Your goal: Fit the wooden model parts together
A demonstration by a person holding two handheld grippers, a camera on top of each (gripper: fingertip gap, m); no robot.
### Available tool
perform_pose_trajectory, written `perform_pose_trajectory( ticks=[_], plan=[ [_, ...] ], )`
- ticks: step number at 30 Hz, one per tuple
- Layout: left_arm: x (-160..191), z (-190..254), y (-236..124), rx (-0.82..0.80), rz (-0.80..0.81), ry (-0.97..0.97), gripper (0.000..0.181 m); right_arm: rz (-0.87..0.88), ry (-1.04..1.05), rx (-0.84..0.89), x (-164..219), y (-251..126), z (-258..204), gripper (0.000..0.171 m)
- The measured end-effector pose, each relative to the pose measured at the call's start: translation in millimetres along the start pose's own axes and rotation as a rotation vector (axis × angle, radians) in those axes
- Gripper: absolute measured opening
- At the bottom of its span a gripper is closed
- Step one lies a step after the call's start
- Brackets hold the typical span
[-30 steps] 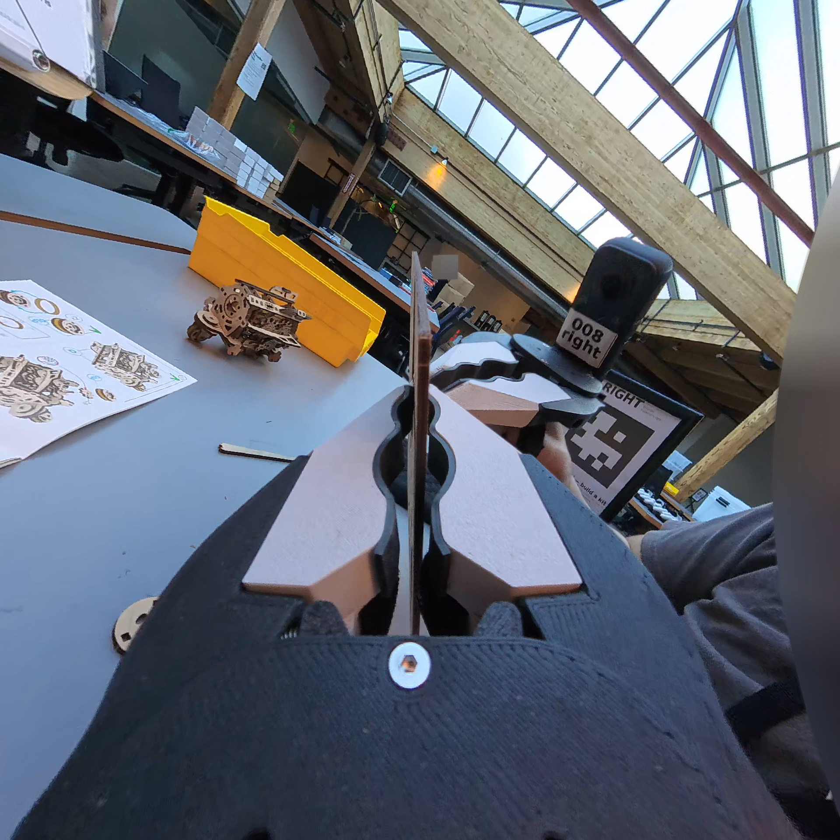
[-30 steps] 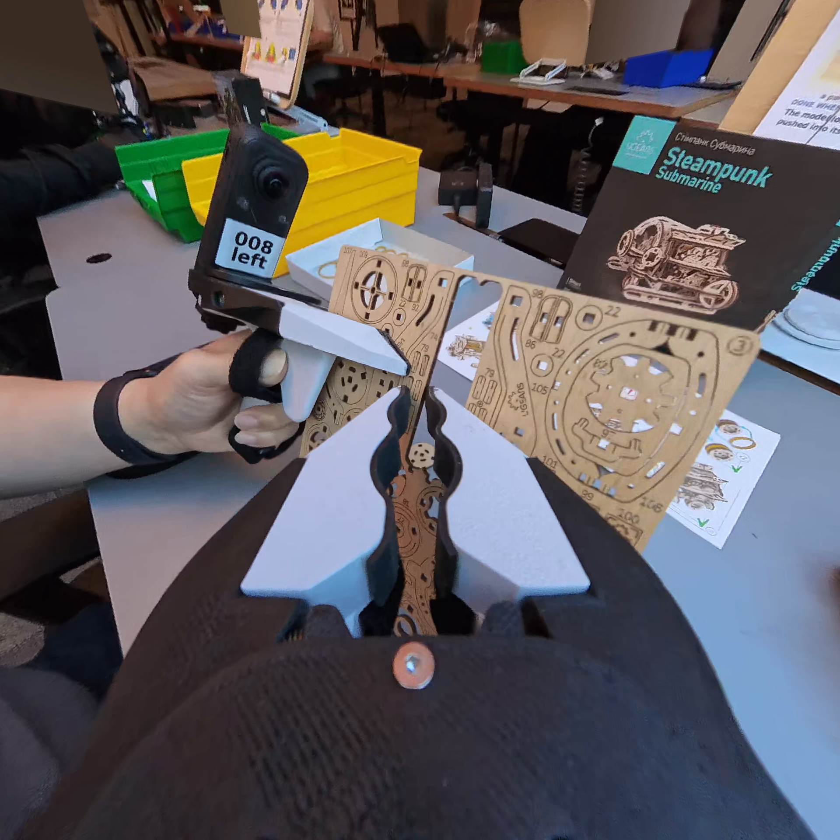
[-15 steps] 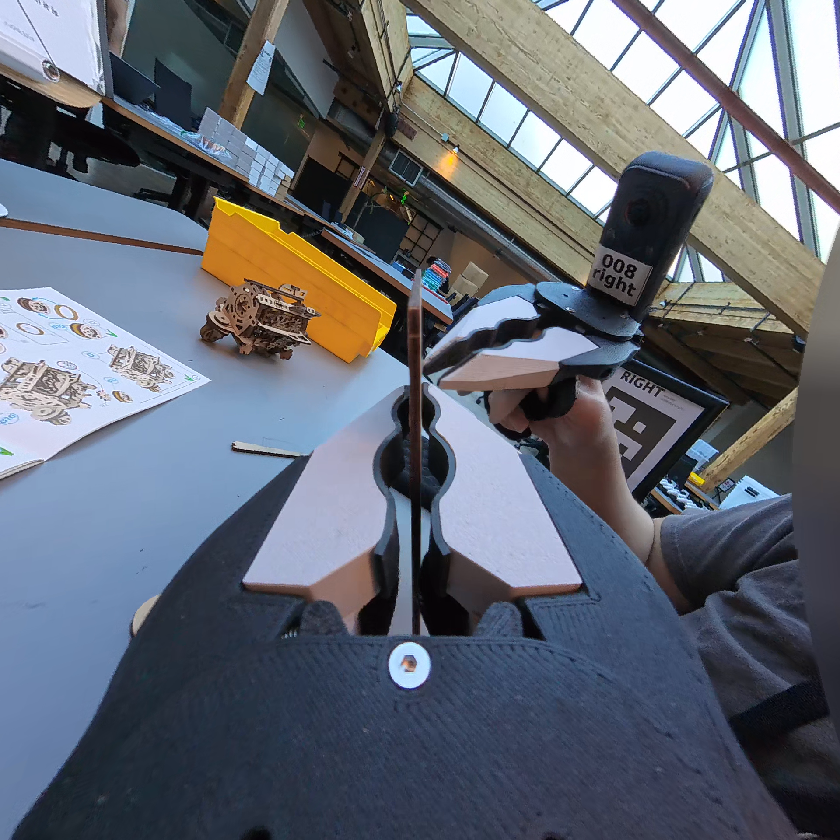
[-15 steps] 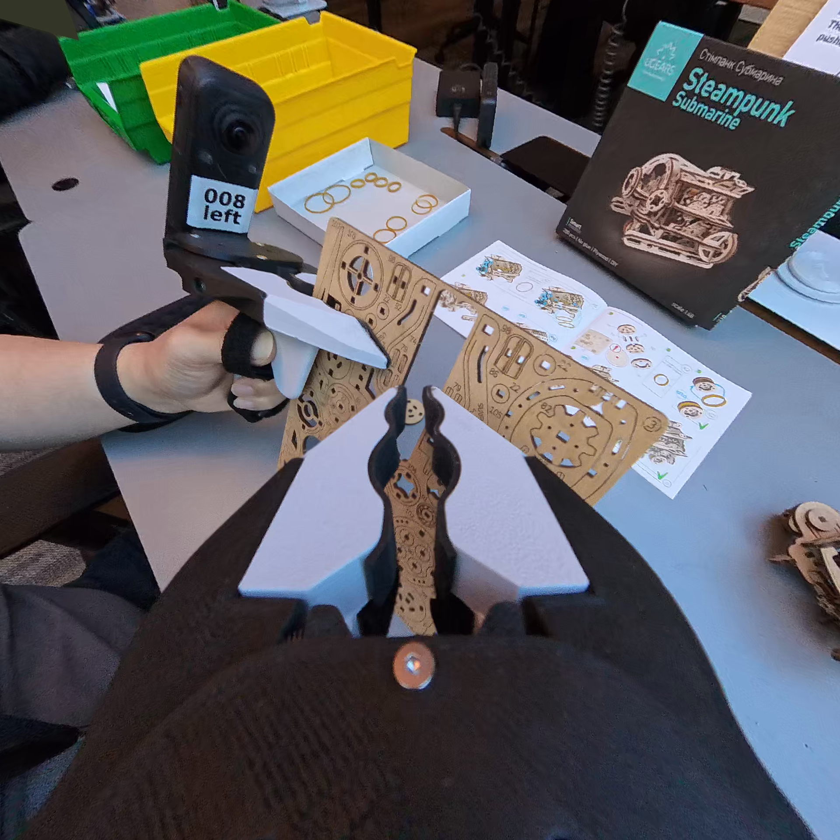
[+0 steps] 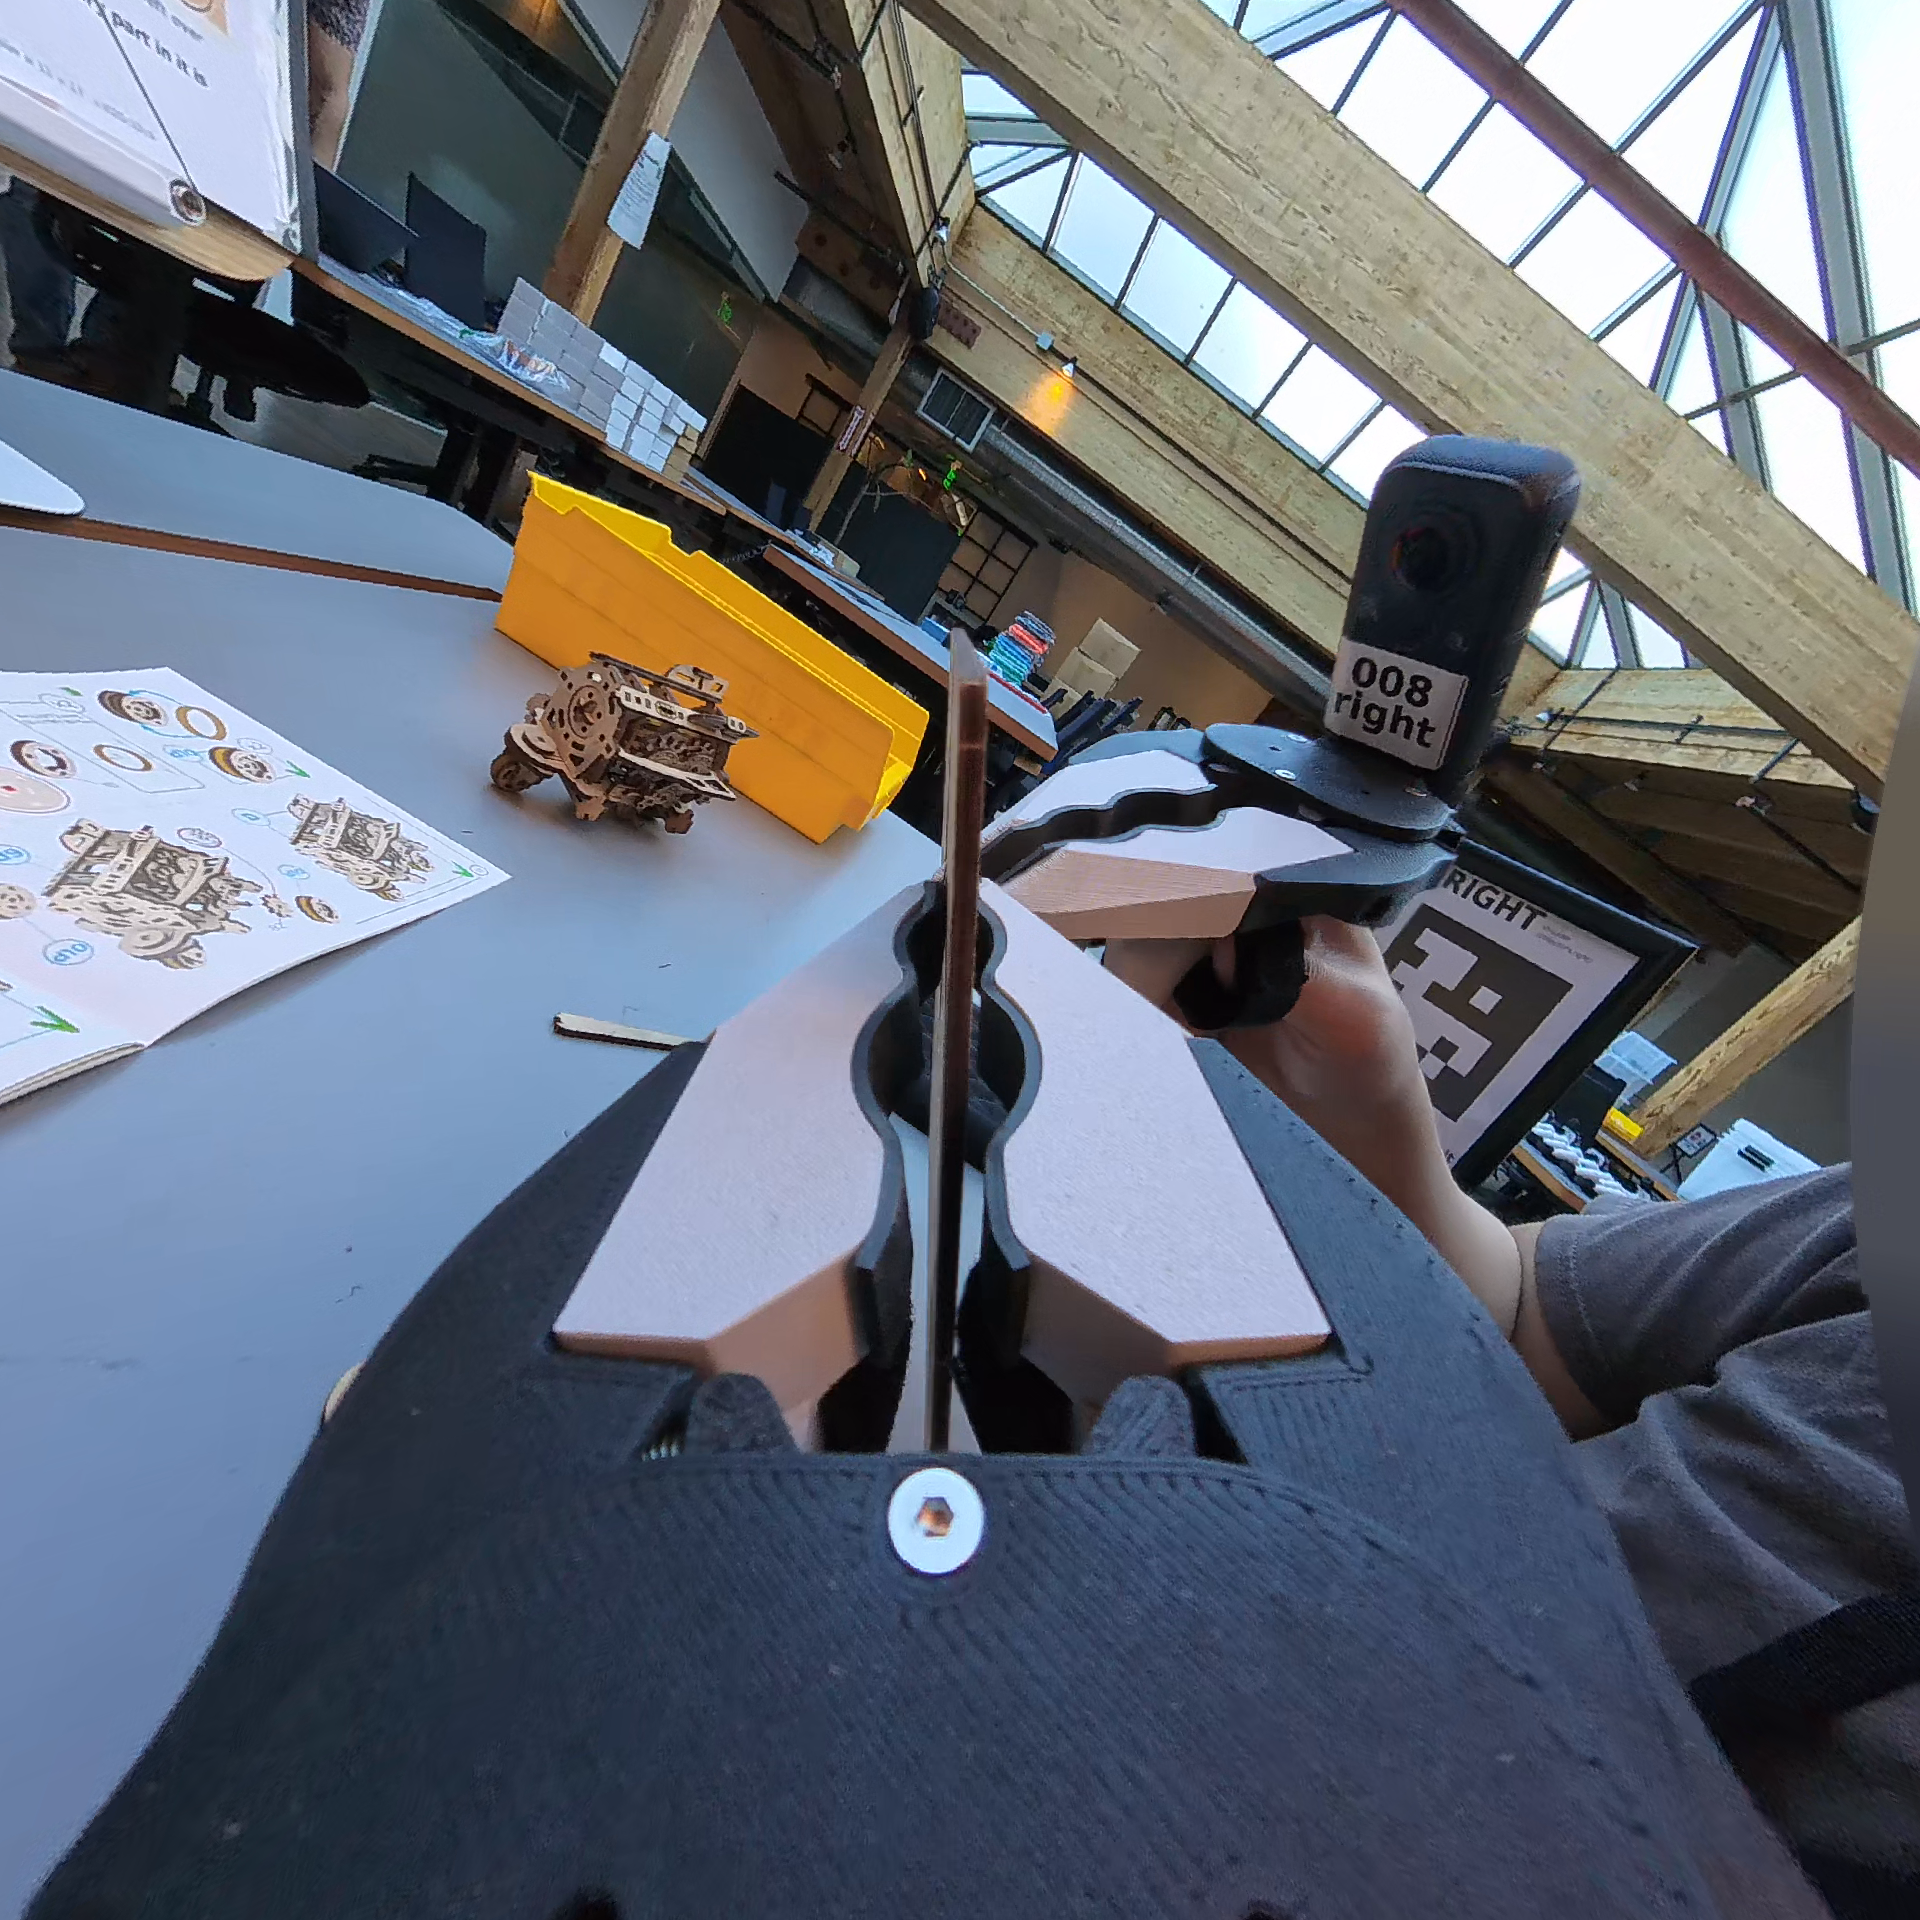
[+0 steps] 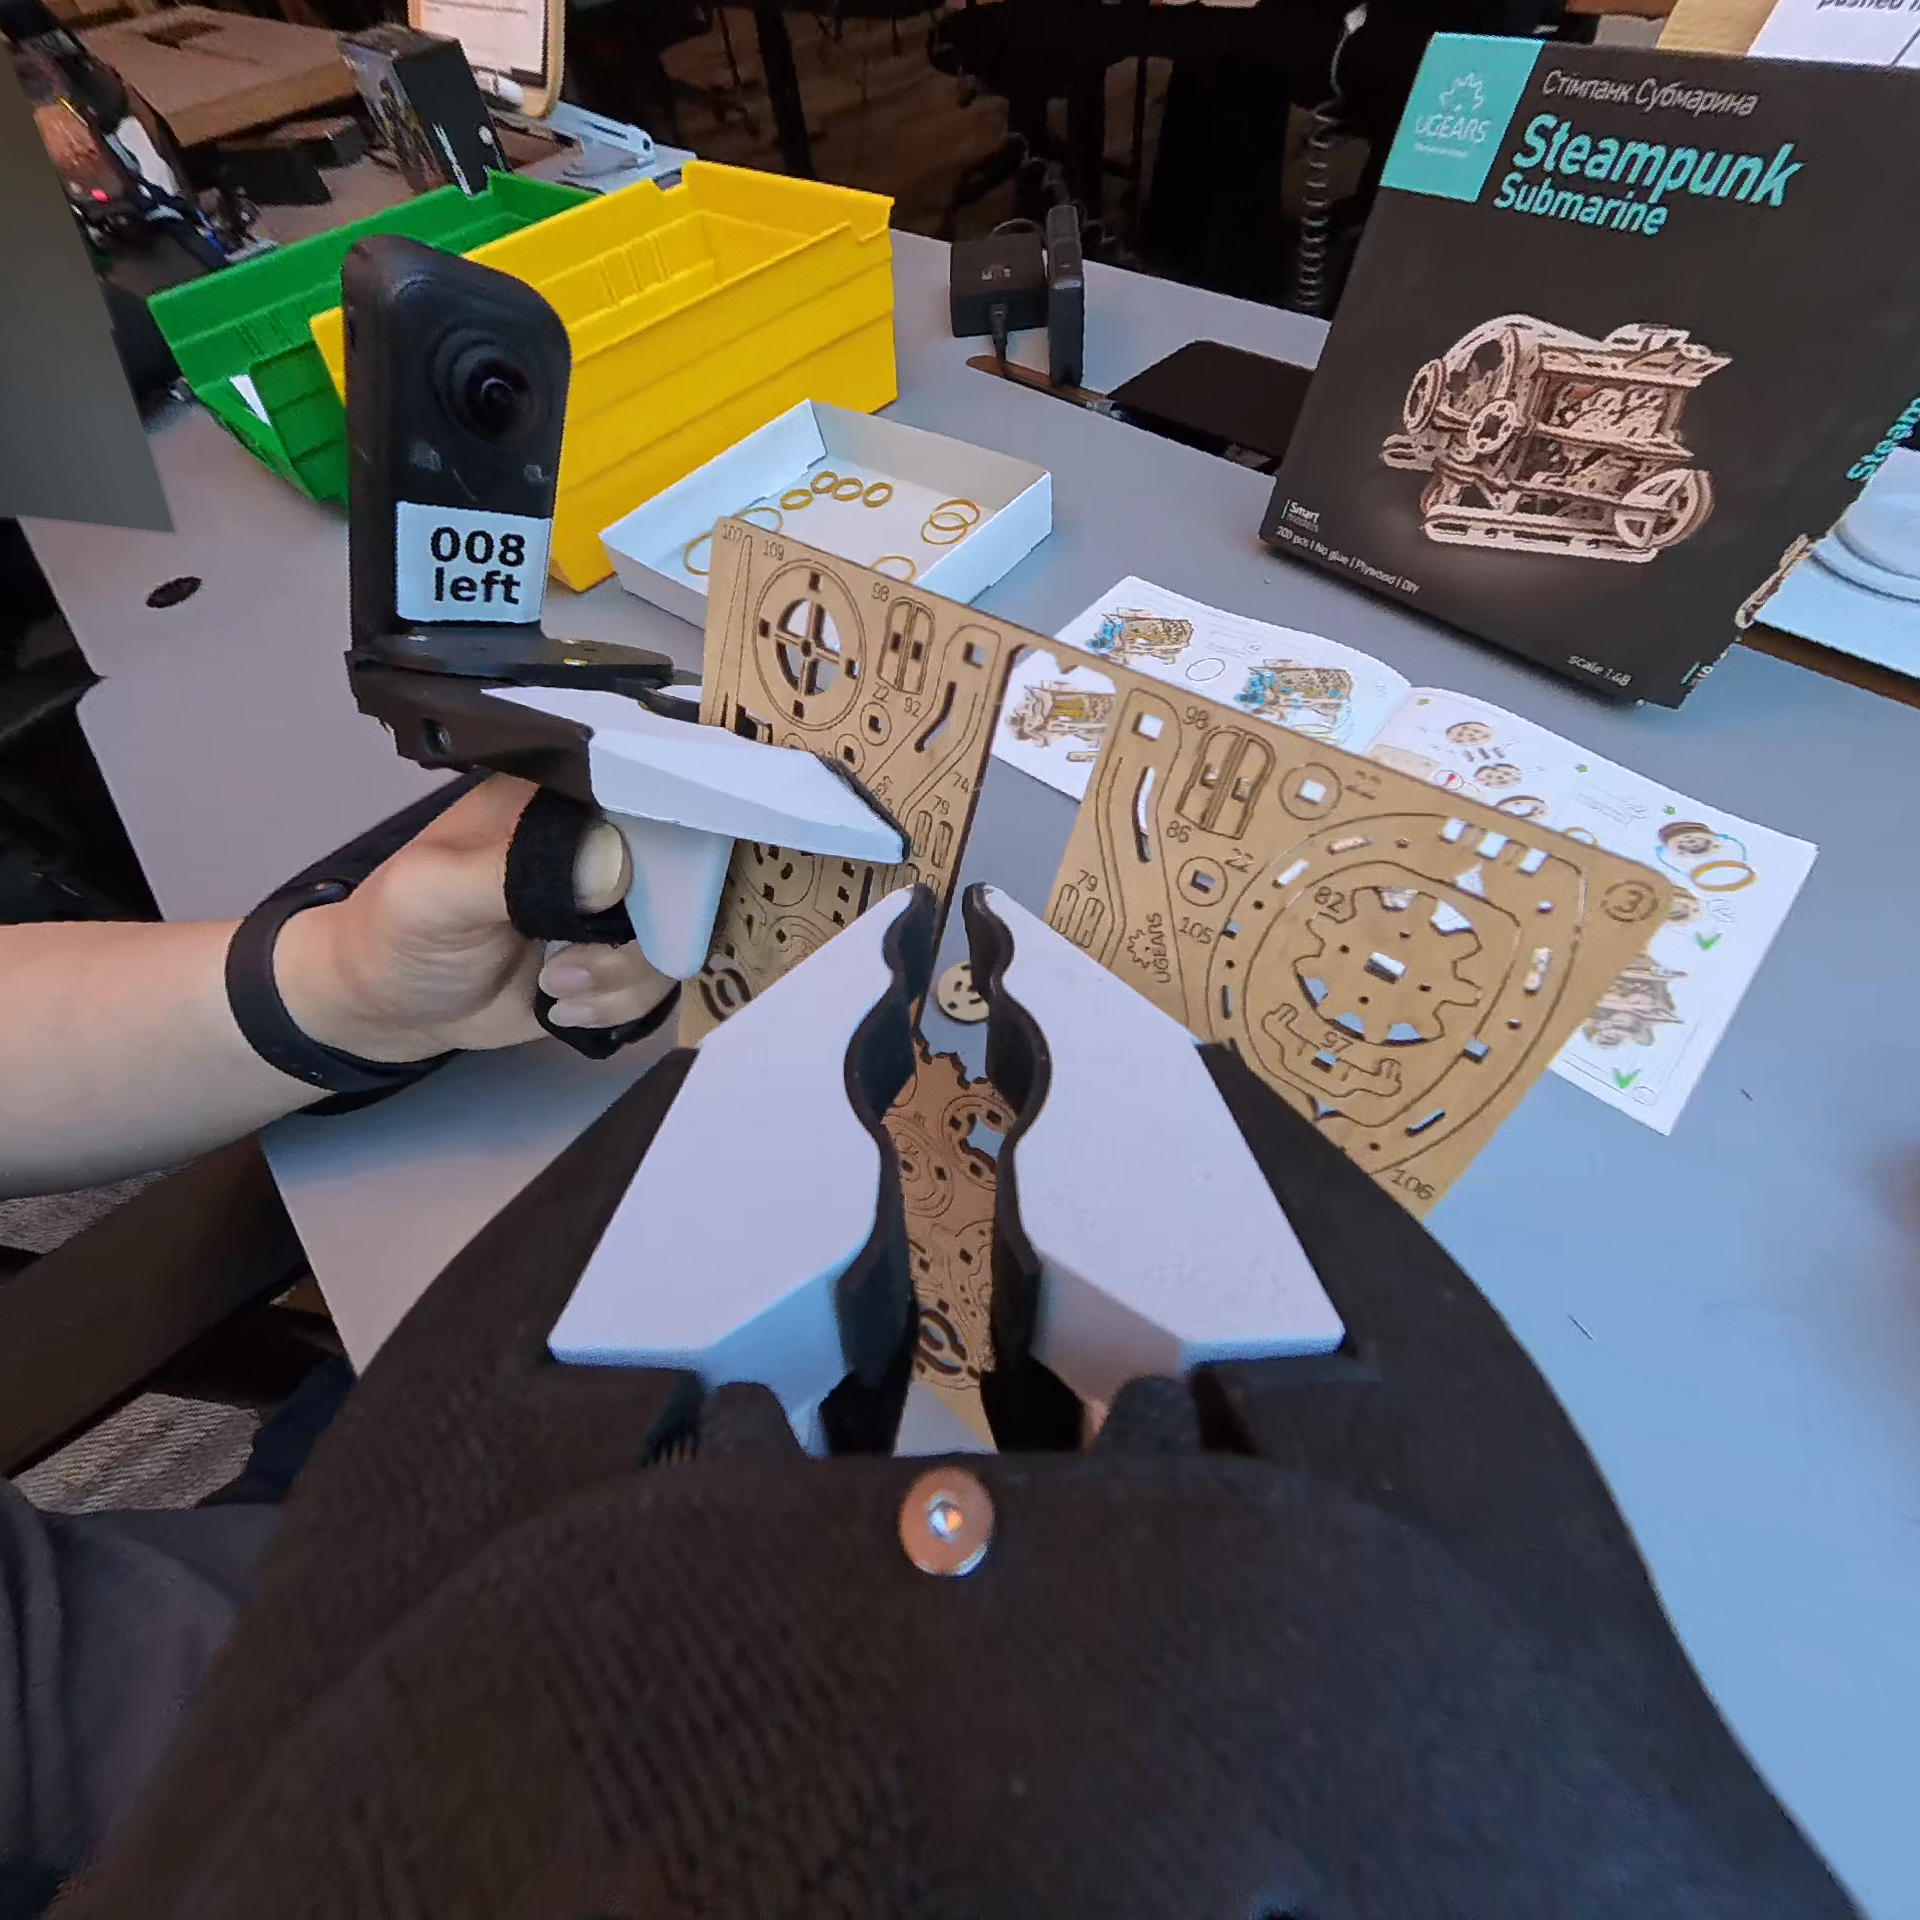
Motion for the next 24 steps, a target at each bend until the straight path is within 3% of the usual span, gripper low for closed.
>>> perform_pose_trajectory(
  ticks=[9,20,24],
  plan=[
    [-3.7,5.1,-2.0,0.092,0.053,-0.118,0.001,0.101,0.055,-0.093,-5.3,-4.3,-6.1,0.001],
    [-4.8,8.5,-3.3,0.082,0.07,-0.099,0.001,0.075,-0.01,-0.069,-5.9,-5.7,-8.2,0.001],
    [-4.1,8.1,-2.8,0.063,0.072,-0.097,0.003,0.078,-0.085,0.018,-5.0,-3.8,-6.9,0.001]
  ],
)
Point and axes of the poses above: each gripper's, where its closed fingertips meet, y out along the fingers, x out of its underside, z = x × y across the jaws, the point moved 1 cm from there along -y, back along the fingers, and after that the axes turned 7 degrees about -z, right-handed, at the moved point
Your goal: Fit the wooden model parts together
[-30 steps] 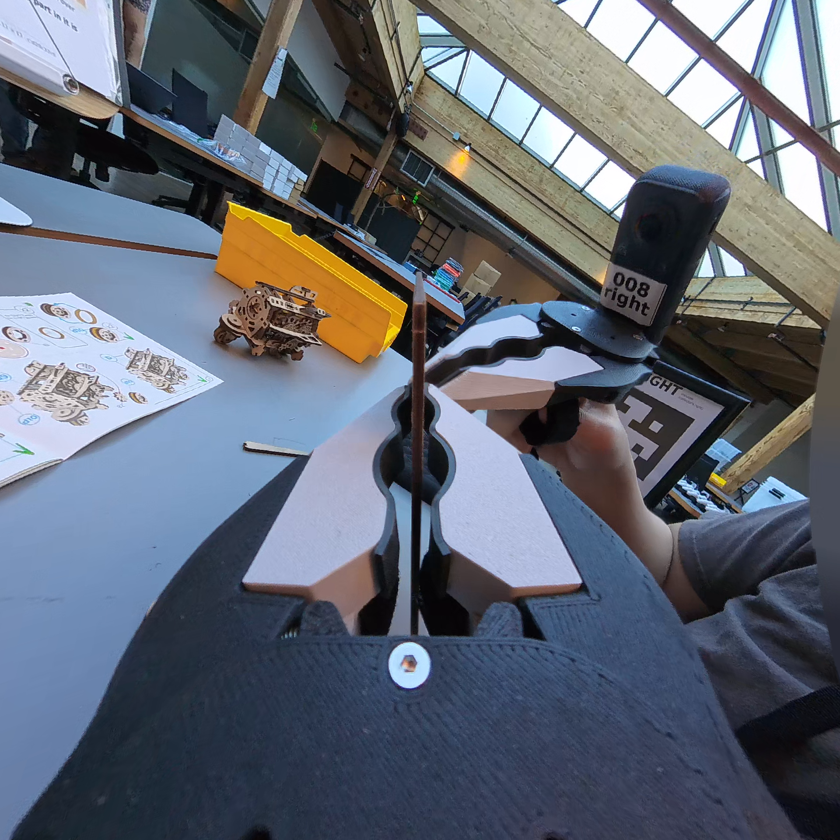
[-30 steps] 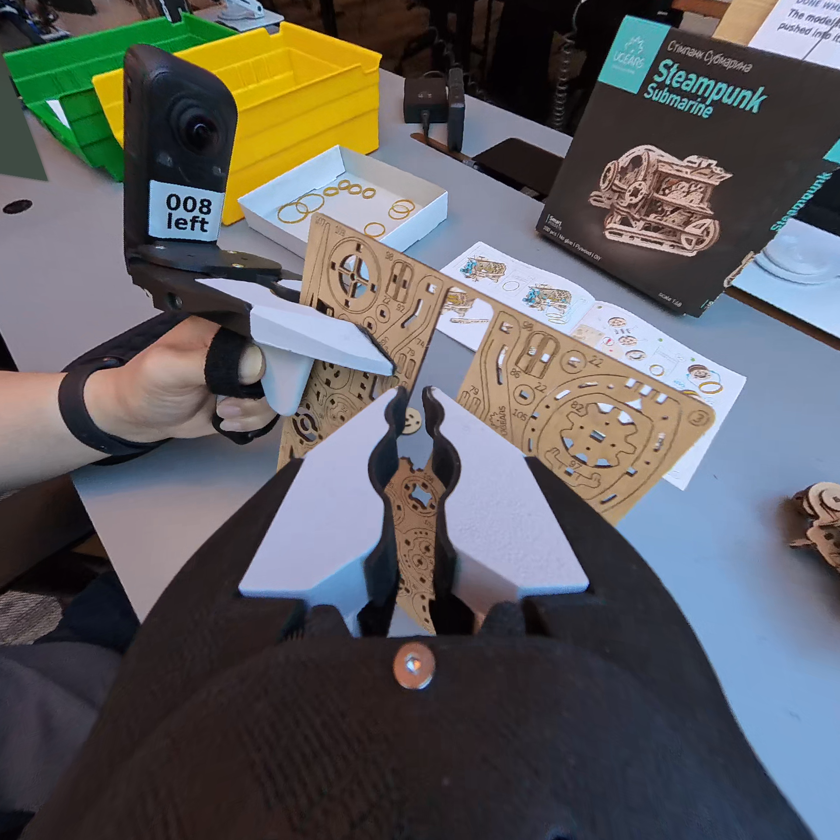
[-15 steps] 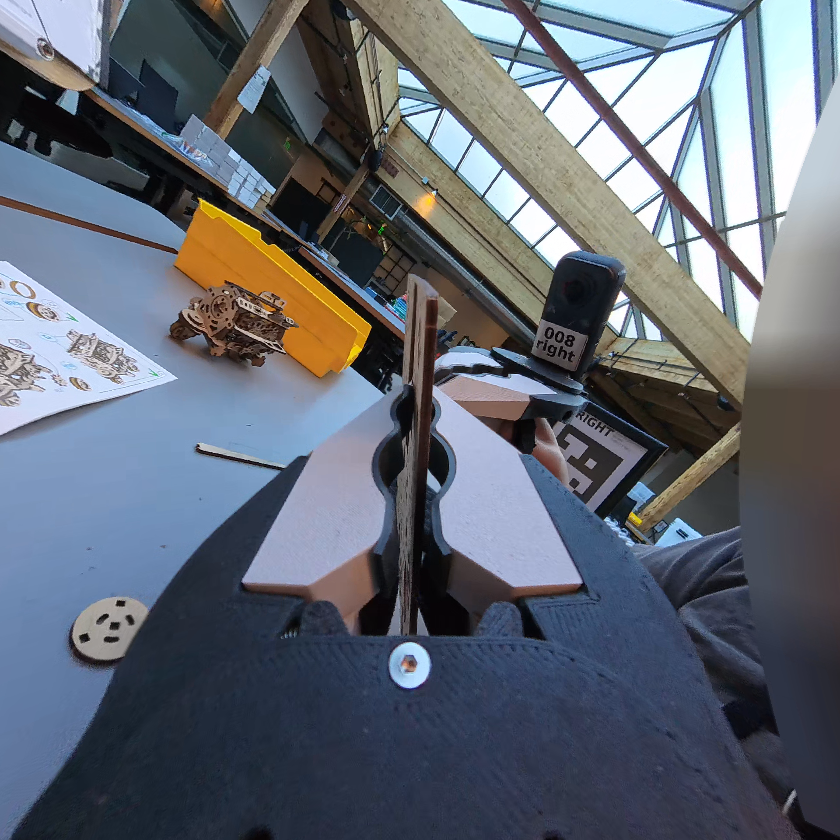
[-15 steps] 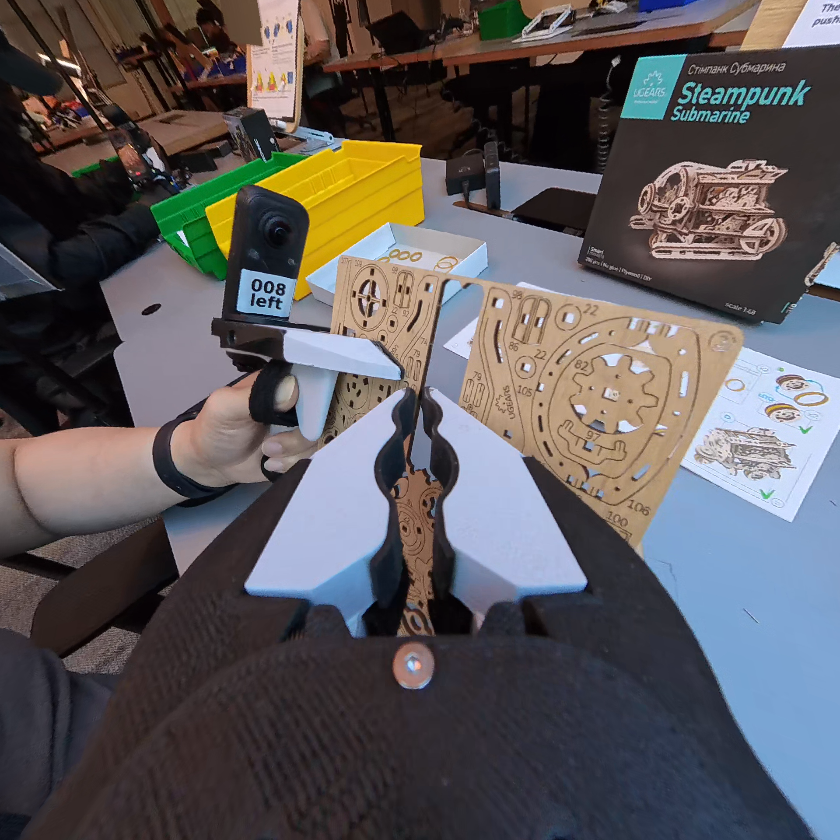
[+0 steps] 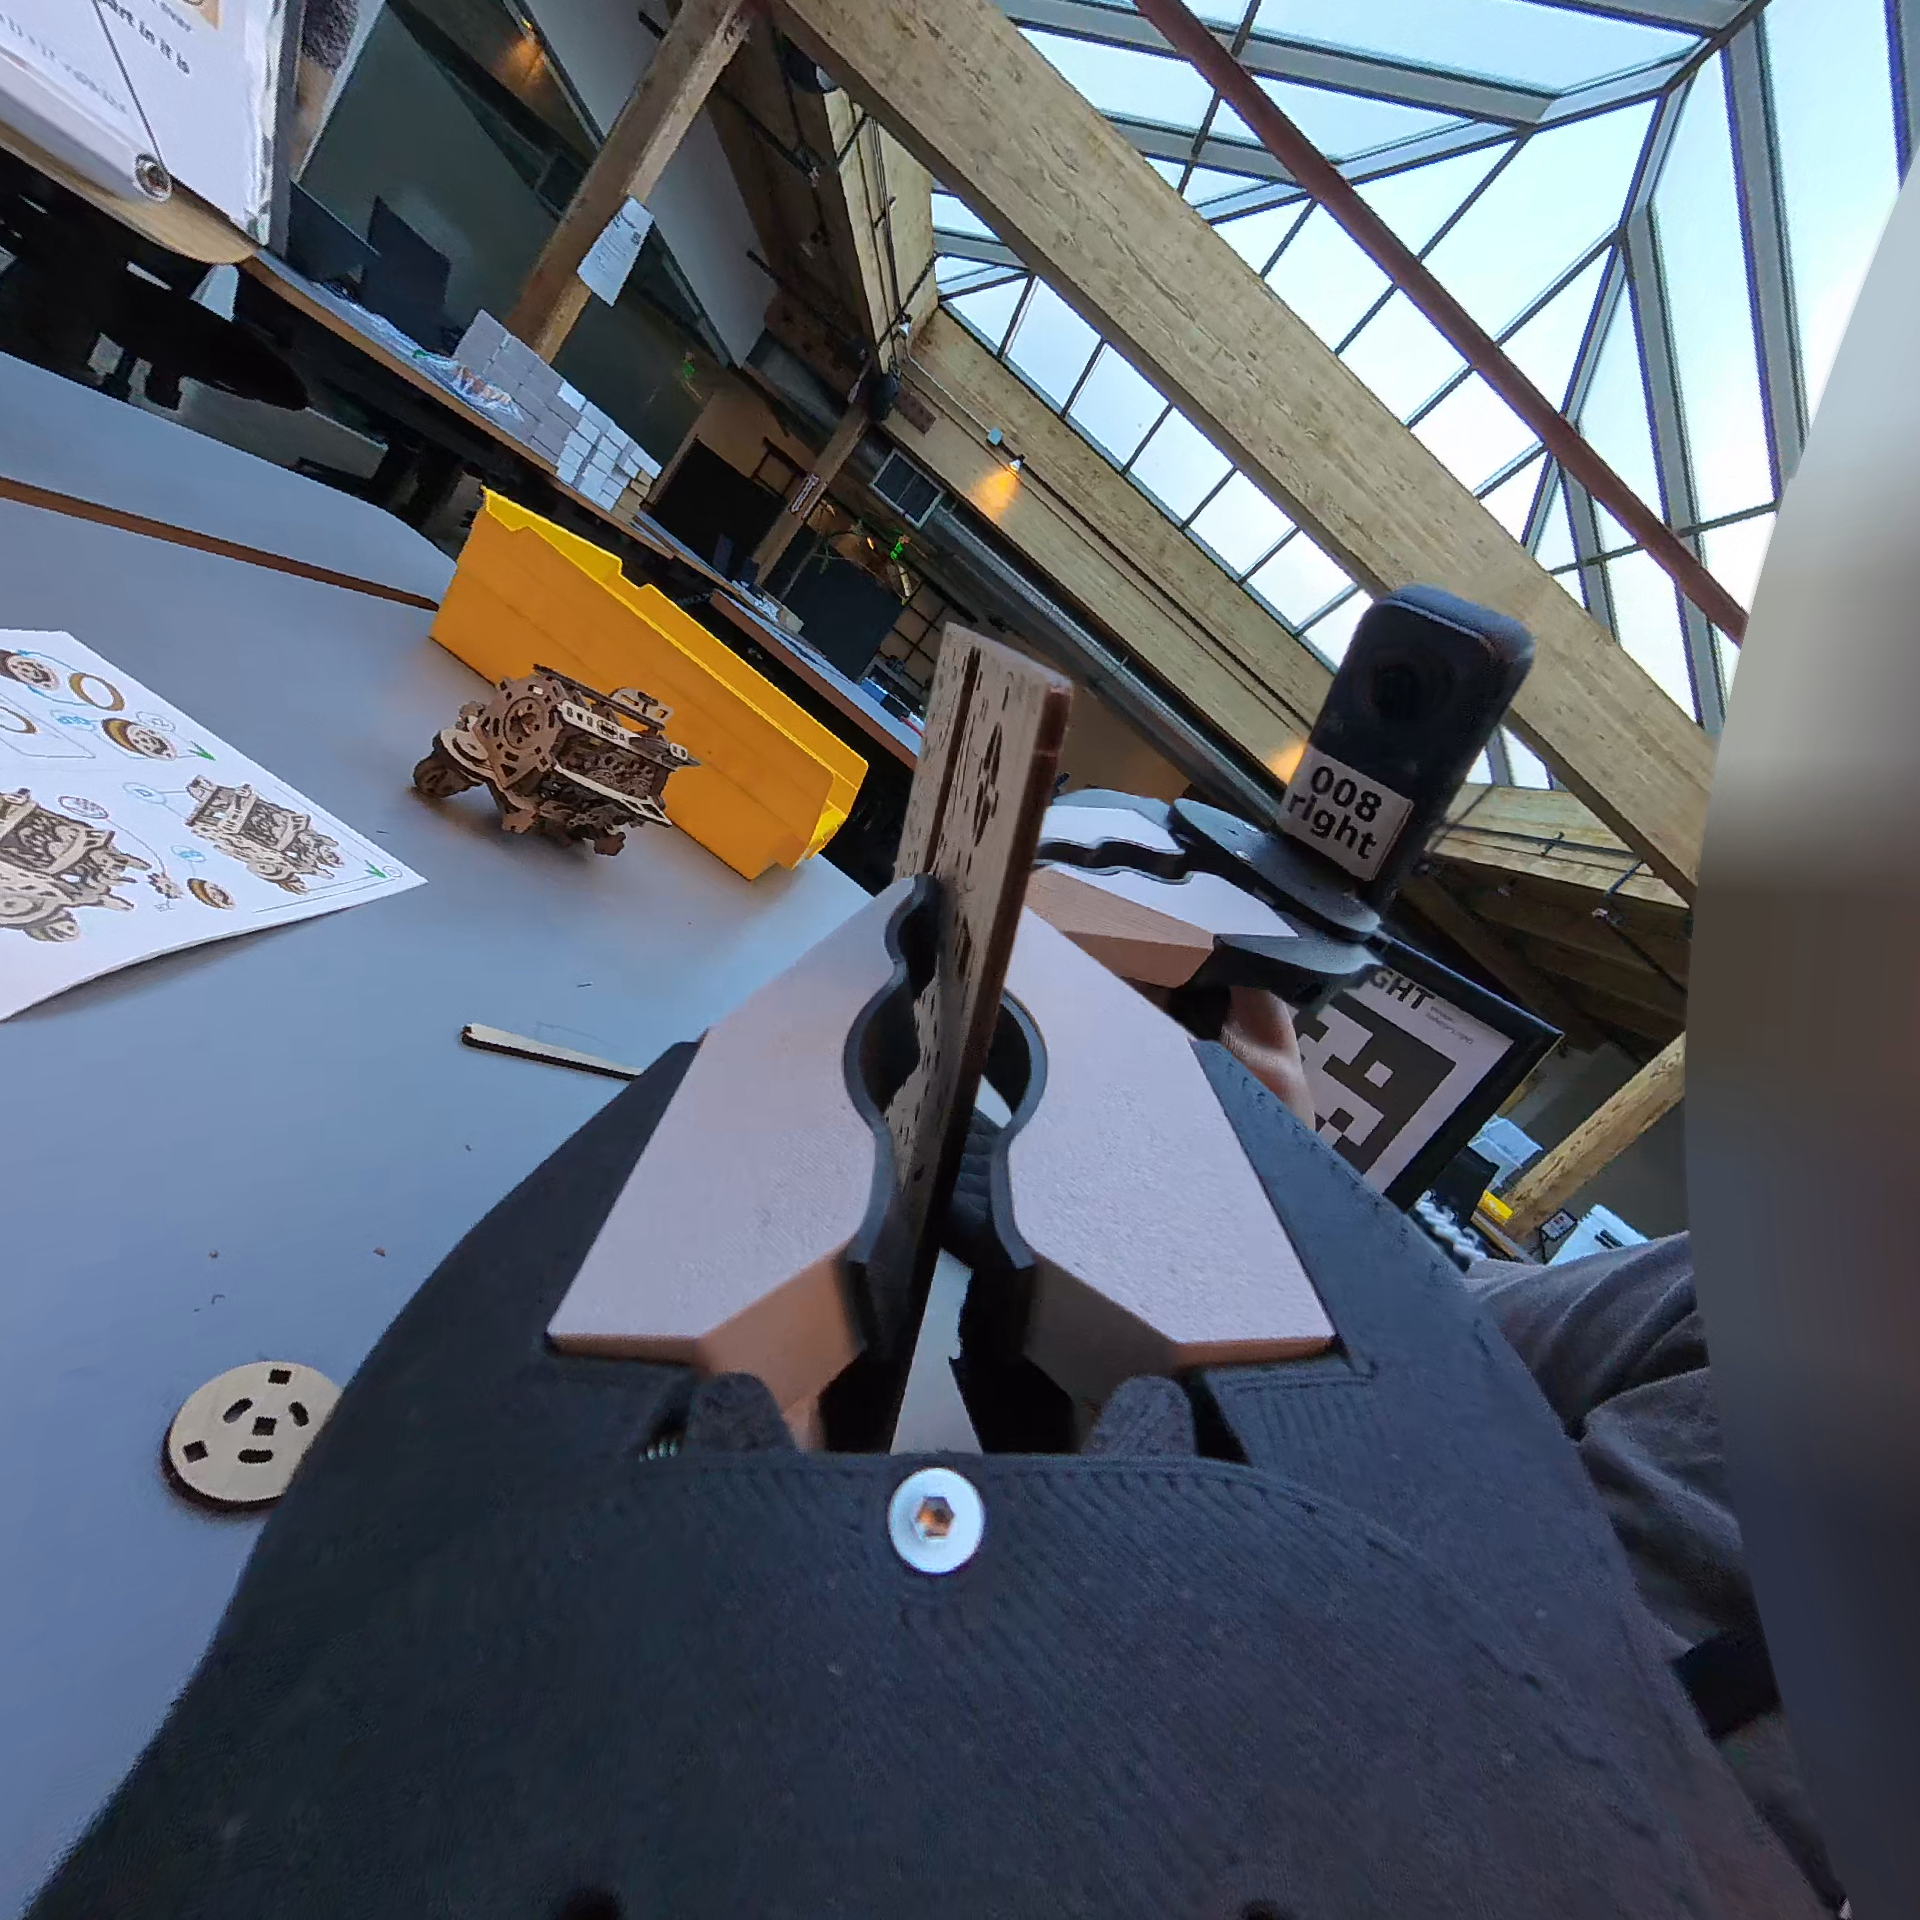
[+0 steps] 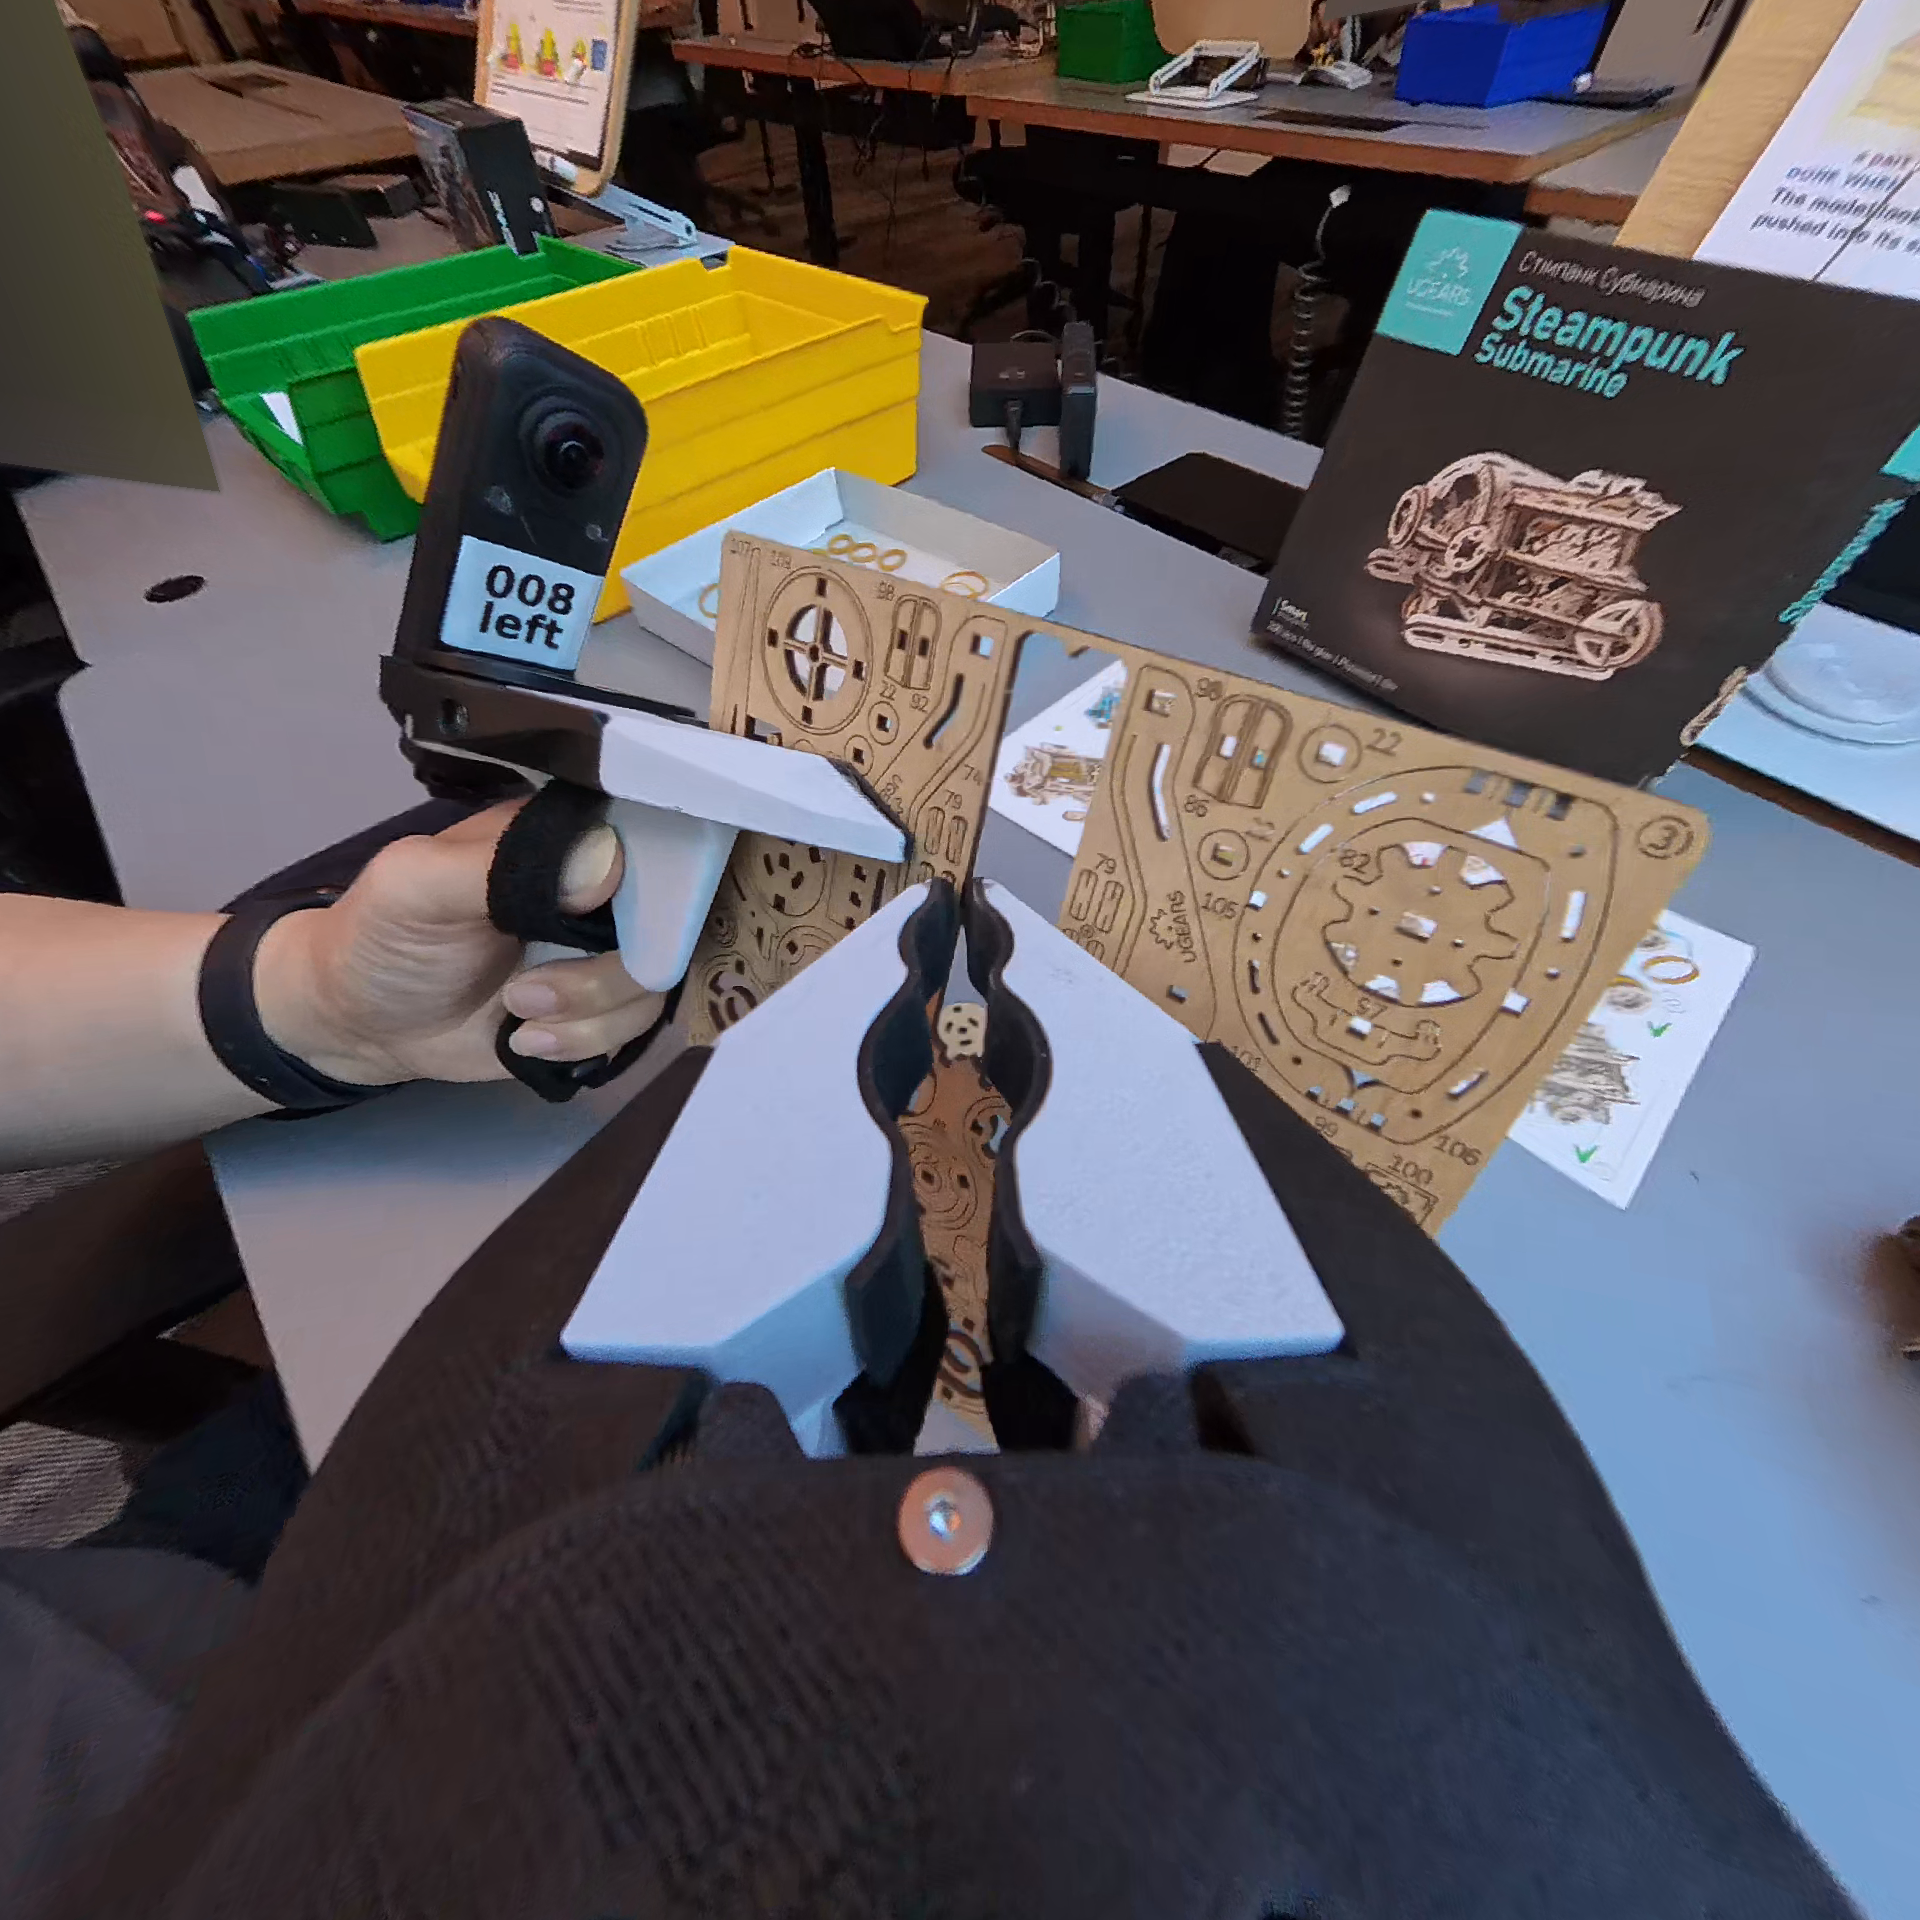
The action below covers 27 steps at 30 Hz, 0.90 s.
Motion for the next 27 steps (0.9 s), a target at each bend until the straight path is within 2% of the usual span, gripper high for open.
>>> perform_pose_trajectory(
  ticks=[8,15,18,23,27],
  plan=[
    [-2.6,-4.3,-2.1,0.023,0.022,-0.048,0.002,0.174,-0.074,0.138,-1.1,3.0,0.8,0.001],
    [-6.3,-4.1,-4.4,0.074,0.042,-0.098,0.001,0.34,-0.217,0.316,-5.2,2.2,-2.1,0.001],
    [-5.9,-5.8,-4.3,0.069,0.023,-0.084,0.001,0.35,-0.171,0.251,-5.0,2.0,-1.5,0.001],
    [-12.6,-10.9,-9.9,0.071,0.048,-0.102,0.0,0.173,-0.208,0.088,-0.5,-7.9,4.4,0.006],
    [-14.8,-9.9,-11.3,0.028,0.044,-0.035,0.001,0.176,-0.128,-0.08,-23.1,-32.9,-0.1,0.016]
  ],
)
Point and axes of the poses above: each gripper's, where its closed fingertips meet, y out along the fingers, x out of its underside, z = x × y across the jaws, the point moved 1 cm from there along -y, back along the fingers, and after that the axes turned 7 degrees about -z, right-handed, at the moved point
